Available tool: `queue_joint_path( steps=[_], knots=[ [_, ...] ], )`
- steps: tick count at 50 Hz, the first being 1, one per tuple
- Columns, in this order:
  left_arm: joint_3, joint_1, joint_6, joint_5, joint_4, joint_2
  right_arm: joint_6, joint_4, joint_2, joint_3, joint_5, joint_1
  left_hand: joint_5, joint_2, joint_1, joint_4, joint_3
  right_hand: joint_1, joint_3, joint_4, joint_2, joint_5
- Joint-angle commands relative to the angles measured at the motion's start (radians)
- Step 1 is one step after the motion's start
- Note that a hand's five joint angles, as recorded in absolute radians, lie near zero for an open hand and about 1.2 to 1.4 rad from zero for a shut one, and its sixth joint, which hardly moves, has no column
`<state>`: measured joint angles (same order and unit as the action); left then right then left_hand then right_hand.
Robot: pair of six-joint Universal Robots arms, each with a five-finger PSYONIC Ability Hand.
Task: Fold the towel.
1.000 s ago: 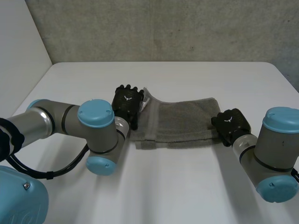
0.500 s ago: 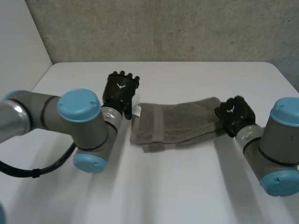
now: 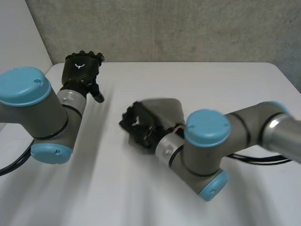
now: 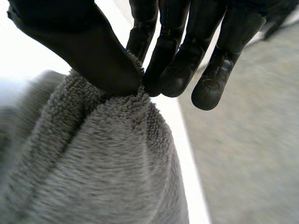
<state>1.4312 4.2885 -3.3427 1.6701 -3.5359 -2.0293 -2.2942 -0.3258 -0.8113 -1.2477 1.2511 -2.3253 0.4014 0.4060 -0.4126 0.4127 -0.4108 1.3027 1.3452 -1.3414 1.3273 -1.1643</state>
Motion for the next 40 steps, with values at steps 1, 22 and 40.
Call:
queue_joint_path(
  steps=[1, 22, 40],
  knots=[
    [0.035, -0.004, 0.014, -0.007, -0.001, -0.003, -0.133, 0.008, 0.037, 0.022, 0.042, 0.003, -0.227, -0.057, 0.064, -0.064, 0.062, -0.311, -0.353, 0.349, -0.335, 0.347],
    [-0.026, -0.127, 0.206, -0.104, -0.001, -0.11, -0.769, 0.16, -0.27, -0.113, 0.191, 0.207, -0.286, -0.116, 0.123, -0.123, 0.121, -1.128, -1.171, 1.167, -1.153, 1.164],
    [-0.11, -0.153, 0.195, -0.13, 0.095, -0.333, -0.844, 0.244, 0.024, 0.01, 0.097, 0.256, -0.327, -0.157, 0.164, -0.164, 0.162, -1.128, -1.171, 1.167, -1.153, 1.164]
  ],
)
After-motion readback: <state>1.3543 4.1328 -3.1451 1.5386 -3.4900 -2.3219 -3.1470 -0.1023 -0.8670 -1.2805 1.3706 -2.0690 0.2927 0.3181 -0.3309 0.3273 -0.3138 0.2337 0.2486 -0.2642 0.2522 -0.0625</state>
